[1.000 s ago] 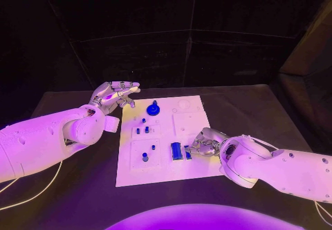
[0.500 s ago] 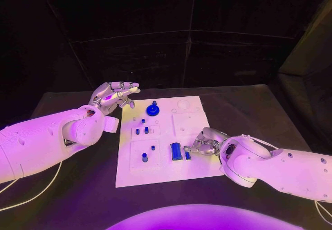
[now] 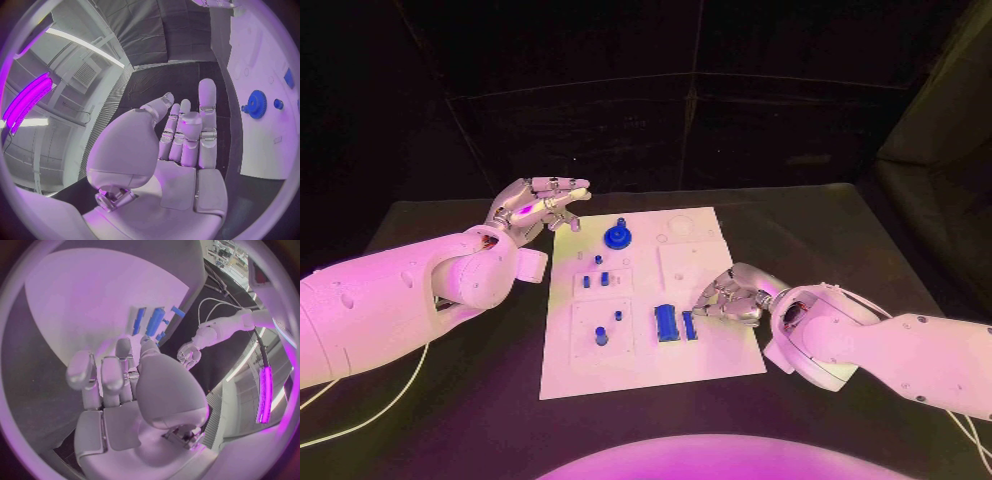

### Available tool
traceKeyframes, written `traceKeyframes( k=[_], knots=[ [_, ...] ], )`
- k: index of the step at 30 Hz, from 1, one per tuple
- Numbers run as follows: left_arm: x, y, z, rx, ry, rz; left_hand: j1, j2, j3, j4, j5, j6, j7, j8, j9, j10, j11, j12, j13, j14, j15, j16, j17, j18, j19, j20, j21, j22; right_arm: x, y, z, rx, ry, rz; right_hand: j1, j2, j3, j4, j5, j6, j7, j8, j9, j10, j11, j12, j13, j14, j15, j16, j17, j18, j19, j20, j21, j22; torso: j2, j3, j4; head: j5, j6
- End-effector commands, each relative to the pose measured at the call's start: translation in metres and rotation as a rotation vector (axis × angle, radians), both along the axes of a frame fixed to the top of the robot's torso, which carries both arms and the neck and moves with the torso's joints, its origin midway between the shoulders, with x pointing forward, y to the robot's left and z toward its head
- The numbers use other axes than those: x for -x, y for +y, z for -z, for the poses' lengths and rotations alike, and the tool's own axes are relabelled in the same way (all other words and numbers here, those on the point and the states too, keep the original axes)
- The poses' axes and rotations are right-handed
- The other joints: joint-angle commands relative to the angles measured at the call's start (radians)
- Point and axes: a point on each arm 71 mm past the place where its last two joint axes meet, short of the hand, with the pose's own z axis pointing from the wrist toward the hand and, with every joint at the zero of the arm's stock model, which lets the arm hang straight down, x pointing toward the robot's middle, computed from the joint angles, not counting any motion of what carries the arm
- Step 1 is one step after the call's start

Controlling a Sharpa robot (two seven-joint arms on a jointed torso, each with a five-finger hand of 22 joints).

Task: Assemble the parts on the task board

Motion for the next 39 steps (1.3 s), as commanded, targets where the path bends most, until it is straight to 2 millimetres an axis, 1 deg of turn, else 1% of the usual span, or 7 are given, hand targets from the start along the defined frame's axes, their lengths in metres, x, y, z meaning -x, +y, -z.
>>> traceKeyframes(
  k=[1, 10, 26, 27, 36, 37, 39],
  knots=[
    [-0.001, 0.000, -0.001, 0.010, -0.012, 0.002, -0.016, -0.004, -0.012, 0.003, 0.003, -0.006, 0.000, 0.004, 0.000, -0.006, -0.002, 0.007, 0.001, -0.018, 0.001, -0.014, -0.025, 0.013, -0.010, 0.006, -0.009, -0.003, -0.012, -0.004, -0.012, -0.334, -0.048, 0.053, 0.037, 0.011, 0.010, -0.014, -0.008, -0.010, 0.010, -0.011, -0.007, -0.048, 0.011, -0.077, -0.063, -0.075, 0.007, -0.213, -0.223, 0.039, -0.134, 0.010, -0.183, -0.174, -0.014, 0.0004, -0.0019, 0.003, 0.008],
    [-0.010, 0.008, 0.011, 0.023, 0.004, -0.073, -0.023, 0.002, -0.060, 0.019, 0.001, -0.011, 0.005, 0.012, -0.002, -0.025, 0.020, -0.022, -0.015, -0.337, 0.041, -0.470, -0.395, 0.001, -0.284, 0.051, -0.249, -0.152, -0.075, -0.029, -0.025, -0.607, -0.138, 0.142, 0.132, 0.013, 0.033, -0.016, -0.054, -0.028, 0.076, -0.069, -0.087, -0.125, 0.102, -0.438, -0.505, -0.326, 0.124, -0.813, -0.574, 0.049, -0.344, 0.116, -0.692, -0.551, -0.056, -0.0089, -0.0124, 0.009, 0.060],
    [-0.032, 0.005, 0.027, 0.030, -0.001, -0.215, 0.003, 0.032, -0.146, 0.033, 0.003, -0.039, -0.011, -0.081, -0.004, -0.038, 0.083, -0.244, -0.014, -0.375, 0.146, -1.006, -0.661, 0.014, -0.541, 0.171, -0.502, -0.417, -0.137, -0.021, -0.013, -0.718, -0.184, 0.183, 0.063, 0.048, 0.003, -0.118, -0.084, -0.052, 0.092, -0.069, -0.238, -0.135, 0.133, -0.523, -0.782, -0.316, 0.171, -1.026, -0.827, 0.058, -0.300, 0.179, -0.989, -0.808, -0.082, -0.0084, -0.0127, 0.023, 0.162],
    [-0.030, 0.002, 0.029, 0.011, 0.018, -0.164, -0.392, 0.063, -0.214, 0.038, -0.055, -0.326, -0.063, -0.151, -0.069, -0.332, 0.023, -0.278, -0.077, -0.654, 0.095, -1.061, -0.691, -0.050, -0.761, 0.086, -0.573, -0.511, -0.134, -0.021, -0.011, -0.632, -0.184, 0.199, -0.371, -0.022, 0.042, -0.208, -0.144, -0.330, 0.024, -0.132, -0.268, -0.452, 0.077, -0.587, -0.847, -0.648, 0.131, -1.088, -0.913, -0.005, -0.575, 0.105, -1.033, -0.896, -0.081, -0.0097, -0.0160, 0.024, 0.150],
    [-0.017, -0.007, 0.029, -0.014, 0.018, -0.198, -0.661, 0.063, -0.264, 0.038, -0.055, -0.517, -0.098, -0.151, -0.069, -0.523, -0.017, -0.364, -0.077, -0.837, 0.059, -1.104, -0.767, -0.066, -0.903, 0.026, -0.573, -0.579, -0.121, -0.010, -0.019, -0.691, -0.206, 0.252, -0.657, -0.022, 0.130, -0.208, -0.184, -0.504, -0.014, -0.132, -0.347, -0.649, 0.049, -0.587, -0.847, -0.848, 0.104, -1.088, -0.913, -0.023, -0.739, 0.057, -1.068, -0.959, -0.098, 0.0162, -0.0018, 0.059, 0.173],
    [-0.015, -0.009, 0.028, -0.019, 0.018, -0.206, -0.682, 0.063, -0.268, 0.038, -0.055, -0.532, -0.101, -0.151, -0.069, -0.538, -0.020, -0.364, -0.077, -0.851, 0.056, -1.108, -0.767, -0.072, -0.914, 0.022, -0.573, -0.584, -0.118, -0.008, -0.021, -0.703, -0.210, 0.264, -0.696, -0.022, 0.130, -0.208, -0.189, -0.528, -0.020, -0.132, -0.347, -0.677, 0.045, -0.587, -0.847, -0.877, 0.033, -1.088, -0.913, -0.023, -0.763, 0.050, -1.073, -0.967, -0.099, 0.0176, -0.0010, 0.061, 0.174],
    [-0.008, -0.013, 0.027, -0.030, 0.016, -0.222, -0.732, 0.063, -0.277, 0.038, -0.055, -0.568, -0.107, -0.151, -0.069, -0.574, -0.027, -0.364, -0.077, -0.886, 0.050, -1.115, -0.767, -0.077, -0.941, 0.011, -0.573, -0.596, -0.111, -0.003, -0.025, -0.727, -0.216, 0.291, -0.752, -0.022, 0.130, -0.208, -0.197, -0.564, -0.028, -0.132, -0.347, -0.717, 0.039, -0.587, -0.847, -0.919, 0.033, -1.088, -0.913, -0.033, -0.797, 0.040, -1.079, -0.979, -0.099, 0.0182, -0.0007, 0.062, 0.175]
  ],
)
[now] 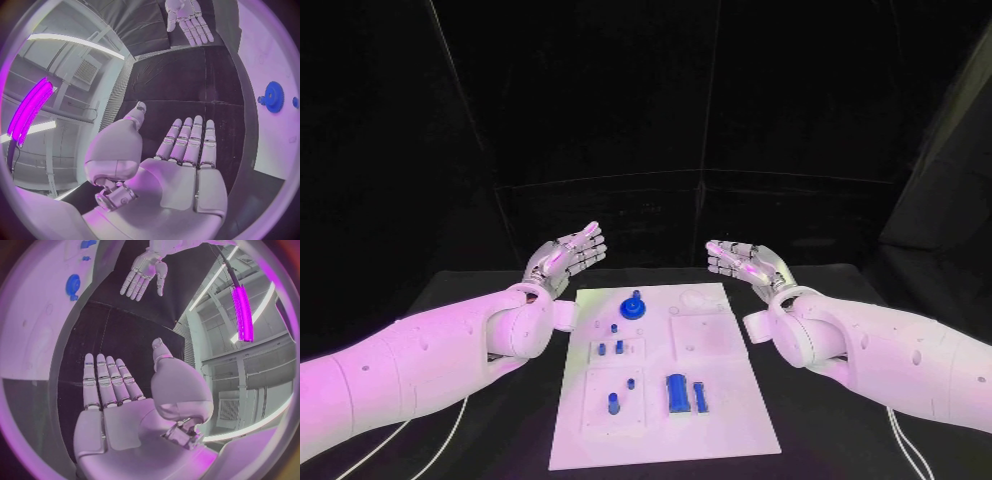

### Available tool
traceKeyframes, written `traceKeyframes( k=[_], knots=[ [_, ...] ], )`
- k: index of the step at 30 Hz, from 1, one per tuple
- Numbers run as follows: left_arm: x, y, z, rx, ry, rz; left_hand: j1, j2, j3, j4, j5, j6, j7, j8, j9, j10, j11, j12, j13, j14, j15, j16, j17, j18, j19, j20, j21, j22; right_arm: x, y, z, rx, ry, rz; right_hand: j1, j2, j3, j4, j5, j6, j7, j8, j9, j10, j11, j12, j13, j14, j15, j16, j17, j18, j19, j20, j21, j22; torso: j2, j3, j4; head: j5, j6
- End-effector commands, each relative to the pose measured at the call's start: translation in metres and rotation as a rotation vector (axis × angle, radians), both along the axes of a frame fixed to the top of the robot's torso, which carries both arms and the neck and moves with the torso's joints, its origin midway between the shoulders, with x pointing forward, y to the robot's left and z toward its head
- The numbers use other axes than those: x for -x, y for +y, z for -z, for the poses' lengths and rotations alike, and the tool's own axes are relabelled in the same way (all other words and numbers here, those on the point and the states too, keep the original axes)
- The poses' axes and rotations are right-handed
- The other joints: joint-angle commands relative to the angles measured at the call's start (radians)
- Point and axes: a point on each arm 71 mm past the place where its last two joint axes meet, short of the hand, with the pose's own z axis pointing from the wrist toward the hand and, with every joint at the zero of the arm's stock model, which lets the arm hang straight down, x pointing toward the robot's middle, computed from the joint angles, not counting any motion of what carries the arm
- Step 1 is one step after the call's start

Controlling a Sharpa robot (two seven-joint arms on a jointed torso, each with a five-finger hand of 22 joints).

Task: Assemble the parts on the task board

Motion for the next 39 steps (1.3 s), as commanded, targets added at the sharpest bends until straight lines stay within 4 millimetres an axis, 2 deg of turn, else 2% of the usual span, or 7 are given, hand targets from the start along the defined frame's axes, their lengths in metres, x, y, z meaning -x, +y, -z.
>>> traceKeyframes(
  k=[1, 2, 7, 8, 12, 15, 39],
  knots=[
    [0.009, -0.004, -0.002, -0.068, -0.016, -0.071, -0.262, 0.004, -0.047, 0.000, -0.012, -0.188, -0.034, -0.013, -0.010, -0.191, -0.039, -0.038, -0.010, -0.182, -0.034, -0.038, -0.025, -0.039, -0.142, -0.057, -0.013, -0.063, 0.009, 0.003, -0.008, -0.052, -0.015, 0.114, -0.304, -0.012, 0.047, -0.014, -0.042, -0.191, -0.045, -0.014, -0.028, -0.216, -0.035, -0.011, -0.011, -0.224, -0.077, -0.014, -0.014, -0.039, -0.185, -0.052, -0.035, -0.064, -0.006, 0.0090, 0.0049, 0.006, 0.003],
    [0.013, -0.006, -0.003, -0.075, -0.017, -0.081, -0.284, 0.004, -0.050, 0.000, -0.012, -0.203, -0.037, -0.013, -0.010, -0.206, -0.042, -0.038, -0.010, -0.197, -0.037, -0.041, -0.025, -0.045, -0.154, -0.062, -0.013, -0.069, 0.014, 0.006, -0.011, -0.066, -0.013, 0.129, -0.328, -0.012, 0.047, -0.014, -0.045, -0.206, -0.048, -0.014, -0.028, -0.233, -0.108, -0.011, -0.011, -0.242, -0.077, -0.014, -0.014, -0.040, -0.199, -0.056, -0.106, -0.069, -0.006, 0.0090, 0.0049, 0.006, 0.003],
    [0.035, -0.018, -0.010, -0.113, -0.026, -0.138, -0.390, 0.004, -0.069, 0.000, -0.012, -0.280, -0.108, -0.013, -0.010, -0.283, -0.123, -0.038, -0.010, -0.271, -0.107, -0.120, -0.025, -0.058, -0.211, -0.085, -0.013, -0.094, 0.031, 0.015, -0.021, -0.115, -0.002, 0.184, -0.439, -0.012, 0.047, -0.014, -0.130, -0.276, -0.065, -0.014, -0.028, -0.313, -0.108, -0.011, -0.011, -0.324, -0.077, -0.014, -0.014, -0.050, -0.267, -0.075, -0.106, -0.092, -0.006, 0.0090, 0.0049, 0.006, 0.003],
    [0.038, -0.019, -0.012, -0.118, -0.028, -0.146, -0.406, 0.004, -0.070, 0.000, -0.012, -0.292, -0.108, -0.013, -0.010, -0.295, -0.123, -0.038, -0.010, -0.282, -0.107, -0.120, -0.025, -0.131, -0.220, -0.089, -0.013, -0.098, 0.034, 0.017, -0.022, -0.120, 0.000, 0.191, -0.458, -0.012, 0.047, -0.014, -0.130, -0.288, -0.138, -0.014, -0.028, -0.326, -0.108, -0.011, -0.011, -0.338, -0.077, -0.014, -0.014, -0.057, -0.278, -0.078, -0.106, -0.096, -0.006, 0.0090, 0.0049, 0.006, 0.003],
    [0.049, -0.024, -0.016, -0.134, -0.035, -0.172, -0.468, 0.004, -0.146, 0.000, -0.012, -0.336, -0.108, -0.013, -0.010, -0.340, -0.123, -0.038, -0.010, -0.325, -0.107, -0.120, -0.025, -0.131, -0.254, -0.102, -0.013, -0.113, 0.039, 0.019, -0.025, -0.131, 0.006, 0.206, -0.528, -0.012, 0.047, -0.014, -0.130, -0.330, -0.138, -0.014, -0.028, -0.376, -0.108, -0.011, -0.011, -0.389, -0.077, -0.014, -0.014, -0.061, -0.320, -0.160, -0.106, -0.111, -0.006, 0.0090, 0.0049, 0.006, 0.003],
    [0.054, -0.026, -0.019, -0.142, -0.039, -0.186, -0.509, 0.004, -0.146, 0.000, -0.012, -0.365, -0.108, -0.013, -0.010, -0.371, -0.123, -0.038, -0.010, -0.354, -0.107, -0.120, -0.025, -0.131, -0.276, -0.180, -0.013, -0.123, 0.040, 0.020, -0.025, -0.133, 0.006, 0.208, -0.575, -0.012, 0.047, -0.014, -0.130, -0.360, -0.138, -0.014, -0.028, -0.410, -0.108, -0.011, -0.011, -0.424, -0.077, -0.014, -0.014, -0.131, -0.348, -0.160, -0.106, -0.121, -0.006, 0.0090, 0.0049, 0.006, 0.003],
    [0.056, -0.027, -0.020, -0.144, -0.040, -0.190, -0.705, 0.004, -0.146, 0.000, -0.012, -0.506, -0.108, -0.013, -0.010, -0.511, -0.123, -0.038, -0.010, -0.488, -0.107, -0.120, -0.025, -0.131, -0.445, -0.180, -0.013, -0.198, 0.040, 0.020, -0.025, -0.133, 0.006, 0.208, -0.798, -0.012, 0.047, -0.014, -0.130, -0.499, -0.138, -0.014, -0.028, -0.567, -0.108, -0.011, -0.011, -0.588, -0.077, -0.014, -0.014, -0.131, -0.483, -0.160, -0.106, -0.196, -0.006, 0.0090, 0.0049, 0.006, 0.003]
  ],
)
